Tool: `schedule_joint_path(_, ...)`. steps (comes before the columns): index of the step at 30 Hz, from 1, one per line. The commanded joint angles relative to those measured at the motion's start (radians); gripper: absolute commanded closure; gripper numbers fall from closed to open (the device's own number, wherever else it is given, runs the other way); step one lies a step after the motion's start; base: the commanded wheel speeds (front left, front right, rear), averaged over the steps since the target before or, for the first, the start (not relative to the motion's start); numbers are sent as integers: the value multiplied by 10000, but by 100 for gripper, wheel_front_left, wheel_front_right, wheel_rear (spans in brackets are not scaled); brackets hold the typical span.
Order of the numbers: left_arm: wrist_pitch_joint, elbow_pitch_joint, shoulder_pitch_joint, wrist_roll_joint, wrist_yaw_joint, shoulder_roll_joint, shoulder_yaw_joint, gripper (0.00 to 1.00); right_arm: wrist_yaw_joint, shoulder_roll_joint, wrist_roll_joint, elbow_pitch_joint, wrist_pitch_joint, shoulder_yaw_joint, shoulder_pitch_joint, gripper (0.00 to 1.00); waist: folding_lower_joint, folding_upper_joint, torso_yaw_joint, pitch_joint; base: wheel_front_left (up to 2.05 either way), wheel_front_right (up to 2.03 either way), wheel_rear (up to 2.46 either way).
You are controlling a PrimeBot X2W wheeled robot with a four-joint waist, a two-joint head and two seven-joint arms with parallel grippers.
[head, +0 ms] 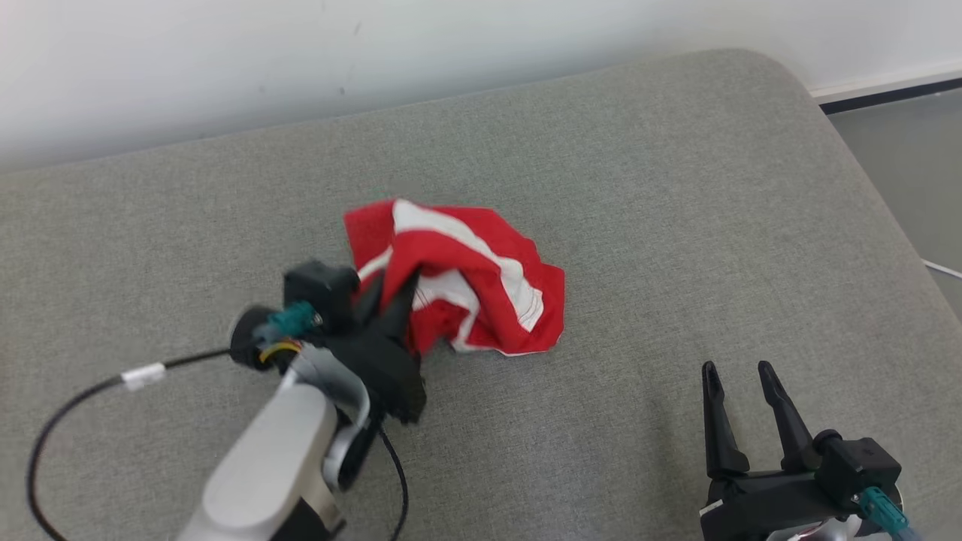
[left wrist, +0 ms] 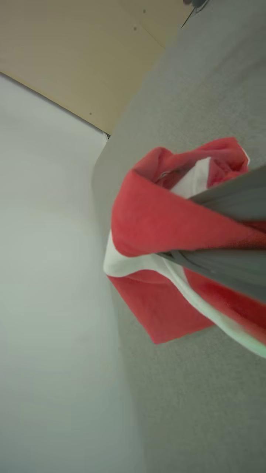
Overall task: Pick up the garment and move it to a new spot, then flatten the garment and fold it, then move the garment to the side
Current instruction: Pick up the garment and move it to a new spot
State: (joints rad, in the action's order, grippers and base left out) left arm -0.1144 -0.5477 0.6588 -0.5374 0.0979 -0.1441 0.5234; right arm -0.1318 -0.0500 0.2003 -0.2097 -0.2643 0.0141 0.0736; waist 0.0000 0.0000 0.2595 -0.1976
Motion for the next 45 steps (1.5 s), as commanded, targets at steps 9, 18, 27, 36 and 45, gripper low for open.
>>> schedule_joint_path(9,-688,-1551,238,-59,250,559,841,0,21,-4,-100,162,-16,45,-55,0,0,0,-380,93,0,0,0)
schedule_joint_path(18,-1317,-773,749,-560,328,230,408,0,21,-4,-272,274,-18,82,-214,0,0,0,-914,413,0,0,0)
schedule_joint_path(27,-1498,280,-257,-584,-120,-684,-654,0,21,-6,-363,258,-16,64,-429,0,0,0,-1351,848,0,0,0)
schedule_joint_path(36,-1500,2824,-2604,1340,-817,-1200,-2658,0,21,-4,-419,392,-16,-51,-539,0,0,0,-1551,1046,0,0,0)
schedule_joint_path(45,-1502,4147,-4961,2877,-468,-250,-4536,0,21,-4,-506,480,-16,-76,-545,0,0,0,-1801,1130,0,0,0)
